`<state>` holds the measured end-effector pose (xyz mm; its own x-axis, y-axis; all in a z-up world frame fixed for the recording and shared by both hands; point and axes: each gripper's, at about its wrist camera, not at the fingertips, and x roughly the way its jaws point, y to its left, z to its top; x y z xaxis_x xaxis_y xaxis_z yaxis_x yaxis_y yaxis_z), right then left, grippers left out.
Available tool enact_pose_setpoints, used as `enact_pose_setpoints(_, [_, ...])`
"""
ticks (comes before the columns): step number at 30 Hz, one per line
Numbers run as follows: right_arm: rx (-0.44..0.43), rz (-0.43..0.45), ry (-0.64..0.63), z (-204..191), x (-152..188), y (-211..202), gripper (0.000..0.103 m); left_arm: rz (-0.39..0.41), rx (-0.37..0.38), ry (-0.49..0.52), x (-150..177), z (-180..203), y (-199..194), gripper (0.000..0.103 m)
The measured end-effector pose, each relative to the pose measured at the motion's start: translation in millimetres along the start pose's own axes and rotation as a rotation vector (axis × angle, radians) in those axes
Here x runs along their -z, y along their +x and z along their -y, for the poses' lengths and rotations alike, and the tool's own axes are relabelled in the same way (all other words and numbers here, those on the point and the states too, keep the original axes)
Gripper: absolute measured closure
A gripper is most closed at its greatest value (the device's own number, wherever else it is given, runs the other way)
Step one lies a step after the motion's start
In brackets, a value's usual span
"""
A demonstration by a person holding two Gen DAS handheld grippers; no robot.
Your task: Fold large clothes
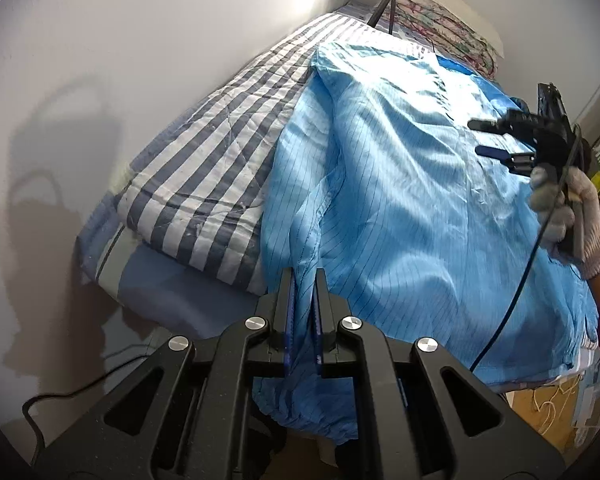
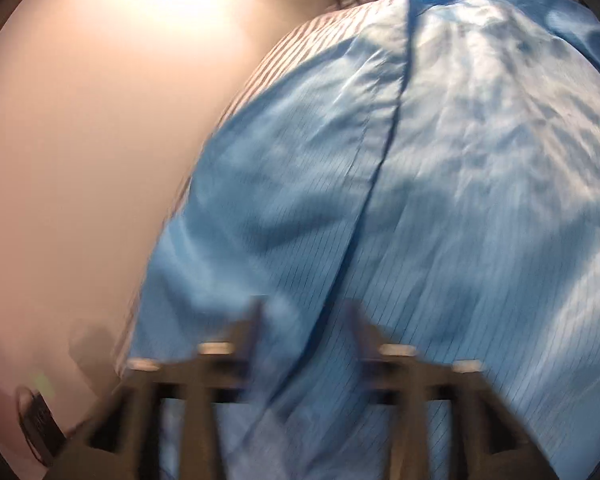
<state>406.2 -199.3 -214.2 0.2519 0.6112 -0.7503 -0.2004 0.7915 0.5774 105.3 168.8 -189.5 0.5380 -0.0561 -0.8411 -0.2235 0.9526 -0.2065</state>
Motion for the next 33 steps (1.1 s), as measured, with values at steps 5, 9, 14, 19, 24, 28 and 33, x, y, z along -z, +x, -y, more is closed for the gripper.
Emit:
enact_pose_setpoints(5, [0.048, 0.001, 0.036, 8, -29, 18, 0.074, 0.036, -0.004, -0.061, -2, -6, -9, 0.099])
enact_pose_setpoints(9, [0.153, -0.010, -0.063, -4, -42, 35, 0.103, 0.058, -0.052, -0.143, 6, -24, -15, 0.099])
enact_pose_setpoints(14, [0.238, 0.031, -0.083, -9, -49, 39, 0.103, 0.010, -0.138, -0.093, 15, -16, -4, 0.098])
enact_pose_setpoints(19, [0.113, -0.035, -0.125, -11, -48, 32, 0.063, 0.056, -0.149, -0.037, 3, 6, -16, 0.096])
enact_pose_setpoints(24, [0.083, 0.061, -0.154, -5, -66, -6, 0.055, 0.056, -0.029, 0.028, -26, 44, -10, 0.089])
enact_pose_setpoints(28, [0.101, 0.120, -0.101, 10, -110, -13, 0.053, -0.015, 0.039, 0.015, -35, 56, 17, 0.088])
enact_pose_setpoints(33, [0.089, 0.188, 0.002, 40, -172, -4, 0.049, -0.114, 0.050, -0.065, -30, 46, 48, 0.088])
